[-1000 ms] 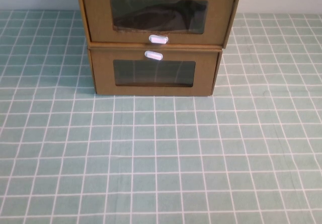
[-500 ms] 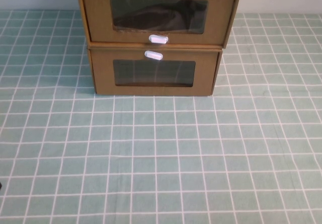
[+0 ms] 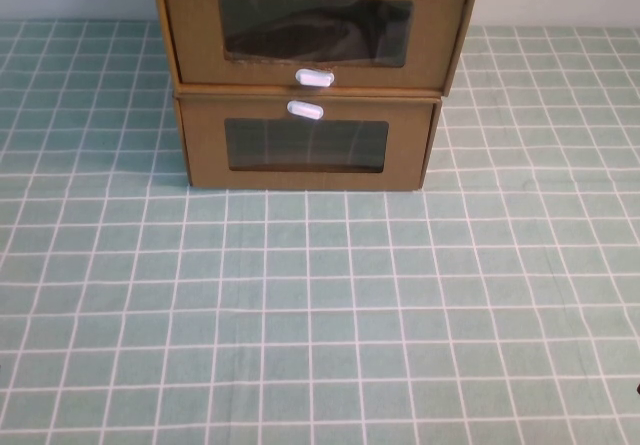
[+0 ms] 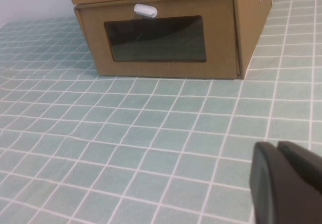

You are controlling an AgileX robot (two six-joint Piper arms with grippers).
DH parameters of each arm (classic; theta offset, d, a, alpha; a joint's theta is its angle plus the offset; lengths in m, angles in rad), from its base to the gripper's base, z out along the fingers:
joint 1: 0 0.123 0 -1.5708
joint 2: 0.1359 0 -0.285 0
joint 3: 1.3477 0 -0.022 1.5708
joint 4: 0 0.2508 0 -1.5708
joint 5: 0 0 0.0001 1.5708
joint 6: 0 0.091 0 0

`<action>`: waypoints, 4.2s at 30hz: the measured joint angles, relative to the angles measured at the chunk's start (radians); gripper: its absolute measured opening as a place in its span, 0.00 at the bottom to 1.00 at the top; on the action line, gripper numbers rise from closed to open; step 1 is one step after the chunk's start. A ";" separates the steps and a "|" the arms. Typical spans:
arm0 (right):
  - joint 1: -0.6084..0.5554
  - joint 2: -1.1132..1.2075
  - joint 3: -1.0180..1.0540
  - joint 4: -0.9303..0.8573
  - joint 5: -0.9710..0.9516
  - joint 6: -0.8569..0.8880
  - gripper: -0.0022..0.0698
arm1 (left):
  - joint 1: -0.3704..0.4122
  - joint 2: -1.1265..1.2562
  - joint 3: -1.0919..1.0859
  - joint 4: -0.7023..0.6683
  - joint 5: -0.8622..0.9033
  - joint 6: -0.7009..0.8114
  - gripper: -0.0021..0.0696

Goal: Close the shoe box

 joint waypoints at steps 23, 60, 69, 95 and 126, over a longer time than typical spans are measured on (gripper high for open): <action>-0.423 -0.123 0.110 -0.134 -0.033 0.000 0.01 | 0.000 0.000 0.000 0.000 0.000 0.002 0.02; -0.431 -0.172 0.120 -0.133 0.171 0.000 0.01 | 0.002 -0.001 0.000 0.034 -0.064 0.009 0.02; -0.431 -0.172 0.120 -0.131 0.171 0.000 0.01 | 0.211 -0.001 0.000 0.537 0.046 -0.587 0.02; -0.431 -0.172 0.120 -0.131 0.171 0.000 0.01 | 0.226 -0.001 0.000 0.582 0.254 -0.640 0.02; -0.431 -0.172 0.120 -0.131 0.171 0.000 0.01 | 0.226 -0.001 0.000 0.582 0.254 -0.640 0.02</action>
